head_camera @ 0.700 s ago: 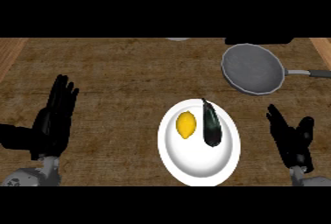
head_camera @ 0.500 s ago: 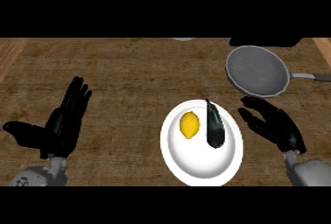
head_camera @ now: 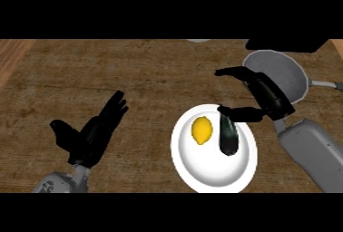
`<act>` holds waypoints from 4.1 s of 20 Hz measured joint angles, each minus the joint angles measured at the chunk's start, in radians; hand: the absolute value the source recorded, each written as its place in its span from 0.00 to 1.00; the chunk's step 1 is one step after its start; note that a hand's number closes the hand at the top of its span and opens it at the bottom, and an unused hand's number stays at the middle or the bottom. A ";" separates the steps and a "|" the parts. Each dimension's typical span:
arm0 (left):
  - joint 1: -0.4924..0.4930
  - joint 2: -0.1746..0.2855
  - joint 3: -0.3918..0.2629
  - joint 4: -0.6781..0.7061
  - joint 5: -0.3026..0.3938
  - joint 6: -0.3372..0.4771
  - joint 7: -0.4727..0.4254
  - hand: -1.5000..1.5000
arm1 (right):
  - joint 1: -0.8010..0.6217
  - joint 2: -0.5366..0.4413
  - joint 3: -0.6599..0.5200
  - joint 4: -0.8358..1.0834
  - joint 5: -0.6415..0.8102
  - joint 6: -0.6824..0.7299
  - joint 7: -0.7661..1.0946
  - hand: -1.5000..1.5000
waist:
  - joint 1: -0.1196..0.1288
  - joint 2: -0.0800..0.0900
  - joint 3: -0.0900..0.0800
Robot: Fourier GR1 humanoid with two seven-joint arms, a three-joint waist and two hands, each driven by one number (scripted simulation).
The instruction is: Pick the eggplant from the plate and place it in the pan
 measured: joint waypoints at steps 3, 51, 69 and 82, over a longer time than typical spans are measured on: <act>0.009 0.003 0.009 0.027 0.013 -0.033 -0.003 0.50 | -0.088 0.017 0.052 0.049 0.061 0.067 -0.009 0.00 | -0.015 -0.004 0.001; 0.031 -0.078 0.117 0.069 -0.060 -0.125 0.029 0.50 | -0.241 0.309 0.429 0.162 0.654 1.085 0.832 0.00 | -0.059 -0.017 0.003; 0.072 -0.109 0.154 0.029 -0.105 -0.174 0.050 0.50 | -0.251 0.261 0.484 0.260 0.960 0.832 0.478 1.00 | -0.055 -0.029 -0.003; 0.144 -0.096 0.200 0.019 -0.101 -0.148 0.030 0.50 | 0.137 0.055 0.207 -0.363 0.730 0.287 0.261 1.00 | -0.156 -0.037 0.007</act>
